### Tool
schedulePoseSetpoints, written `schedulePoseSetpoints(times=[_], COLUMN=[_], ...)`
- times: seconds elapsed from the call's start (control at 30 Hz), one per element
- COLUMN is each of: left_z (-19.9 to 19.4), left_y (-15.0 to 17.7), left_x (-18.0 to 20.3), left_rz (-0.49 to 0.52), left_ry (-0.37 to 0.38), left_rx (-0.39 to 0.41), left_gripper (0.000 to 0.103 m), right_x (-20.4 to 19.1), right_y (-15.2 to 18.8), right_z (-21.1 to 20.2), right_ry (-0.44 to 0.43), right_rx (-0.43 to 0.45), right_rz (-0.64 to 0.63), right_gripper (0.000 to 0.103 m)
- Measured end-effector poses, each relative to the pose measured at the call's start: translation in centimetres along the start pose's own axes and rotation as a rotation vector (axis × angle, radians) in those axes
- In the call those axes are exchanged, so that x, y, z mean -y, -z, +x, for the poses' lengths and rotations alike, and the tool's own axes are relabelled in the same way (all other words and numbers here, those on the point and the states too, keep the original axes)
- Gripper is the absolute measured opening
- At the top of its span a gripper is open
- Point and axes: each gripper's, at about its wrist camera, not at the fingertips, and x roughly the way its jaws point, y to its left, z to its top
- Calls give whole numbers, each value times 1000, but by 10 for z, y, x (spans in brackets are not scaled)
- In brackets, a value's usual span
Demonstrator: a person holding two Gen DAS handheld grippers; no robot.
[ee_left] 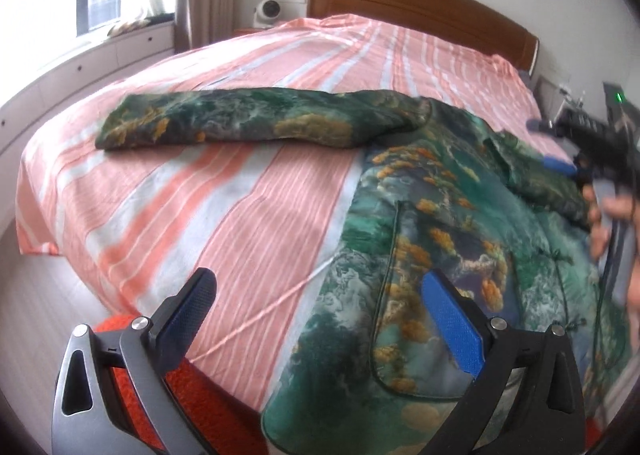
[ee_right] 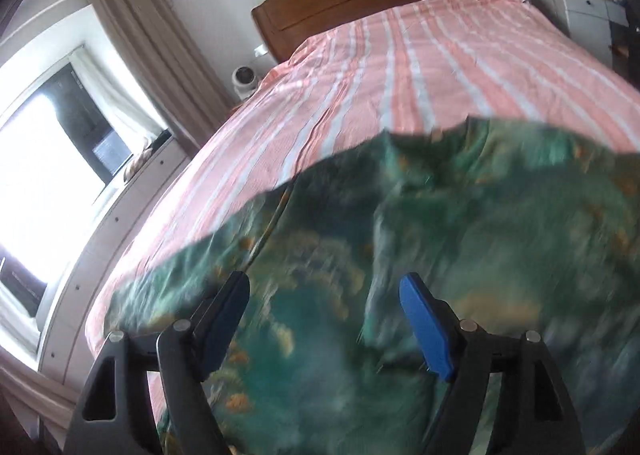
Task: Fold large clothes
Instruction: 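Grasp the sleeve cuff with the right tool and fold it across the jacket front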
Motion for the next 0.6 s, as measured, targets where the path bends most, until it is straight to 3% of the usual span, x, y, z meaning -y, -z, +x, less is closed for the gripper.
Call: schedulePoseSetpoints(times=[0.13,0.27,0.43,0.6], left_z=[2,4,-3,-4], left_y=[1,3,4,4], left_x=[3,10,16,16], left_rz=[3,28,48,44], left_ry=[-5,-20,-5,-11], left_rx=[10,1,34,46], left_gripper=[103,103,103,103], right_x=[-31,-38,-27,-5], right_y=[52,85,123,149], right_z=[-27,-70,-106,-150], right_ry=[-14,-20,13,101], right_rx=[-8,17,32,103], right_rz=[-122,-232,-324,-369], right_gripper=[82,87,87,87])
